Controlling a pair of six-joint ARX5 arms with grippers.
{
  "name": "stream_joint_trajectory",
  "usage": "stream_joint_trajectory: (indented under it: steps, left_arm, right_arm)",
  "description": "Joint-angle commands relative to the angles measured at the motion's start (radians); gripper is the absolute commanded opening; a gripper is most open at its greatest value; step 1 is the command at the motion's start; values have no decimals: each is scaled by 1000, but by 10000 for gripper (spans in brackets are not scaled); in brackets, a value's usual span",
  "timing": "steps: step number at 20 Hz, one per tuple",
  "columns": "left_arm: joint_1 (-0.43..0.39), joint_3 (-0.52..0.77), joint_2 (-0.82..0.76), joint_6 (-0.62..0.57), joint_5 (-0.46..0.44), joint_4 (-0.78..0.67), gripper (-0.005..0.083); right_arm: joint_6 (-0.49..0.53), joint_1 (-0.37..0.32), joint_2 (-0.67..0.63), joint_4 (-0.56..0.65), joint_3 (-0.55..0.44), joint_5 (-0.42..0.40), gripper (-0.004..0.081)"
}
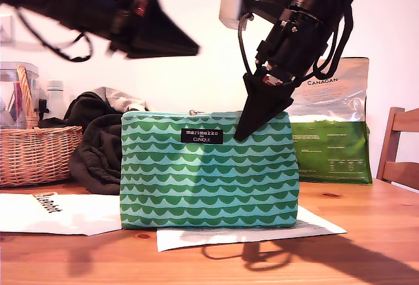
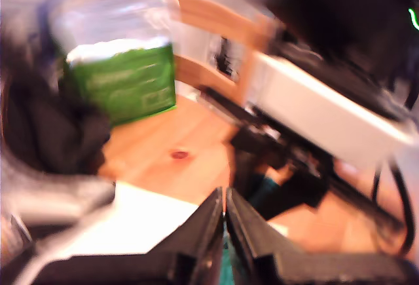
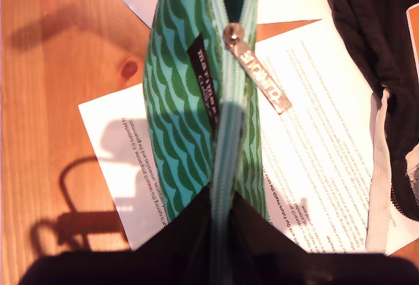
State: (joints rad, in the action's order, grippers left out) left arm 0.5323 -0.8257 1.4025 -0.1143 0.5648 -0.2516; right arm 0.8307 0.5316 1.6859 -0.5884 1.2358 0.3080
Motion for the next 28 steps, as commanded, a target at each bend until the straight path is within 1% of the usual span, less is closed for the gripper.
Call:
stream_joint_trajectory:
  steps: [1, 2, 4, 6, 11, 14, 17, 20, 26, 27, 28]
  left_arm:
    - [18, -17, 17, -227, -35, 32, 113]
    - [25, -27, 26, -280, -42, 54, 170]
    - [27, -48, 50, -313, -48, 76, 219]
    - [27, -81, 84, -316, -62, 105, 219]
    - [27, -209, 196, -317, -50, 275, 219]
    - [27, -249, 233, -318, -49, 338, 219]
    - [27, -250, 240, -334, -57, 357, 219]
    - [27, -250, 243, -340, -106, 355, 218]
    - [27, -250, 259, -340, -108, 365, 214]
    - [27, -250, 263, -340, -105, 376, 195]
    - [30, -250, 272, -340, -105, 380, 148]
  right_arm:
    - [-5, 3, 2, -3, -9, 7, -13]
    - [-5, 3, 2, -5, -9, 7, -13]
    - [-5, 3, 2, -7, -9, 7, -13]
    - [-5, 3, 2, -6, -9, 7, -13]
    - [-5, 3, 2, -5, -9, 7, -13]
    - [-4, 3, 3, -5, -9, 7, -13]
    - [-5, 3, 3, -1, -9, 7, -13]
    - [-4, 3, 2, 1, -9, 8, -13]
    - [-5, 3, 2, 4, -9, 23, -13]
    - [-5, 3, 2, 5, -9, 23, -13]
    - [-4, 3, 2, 4, -9, 23, -13]
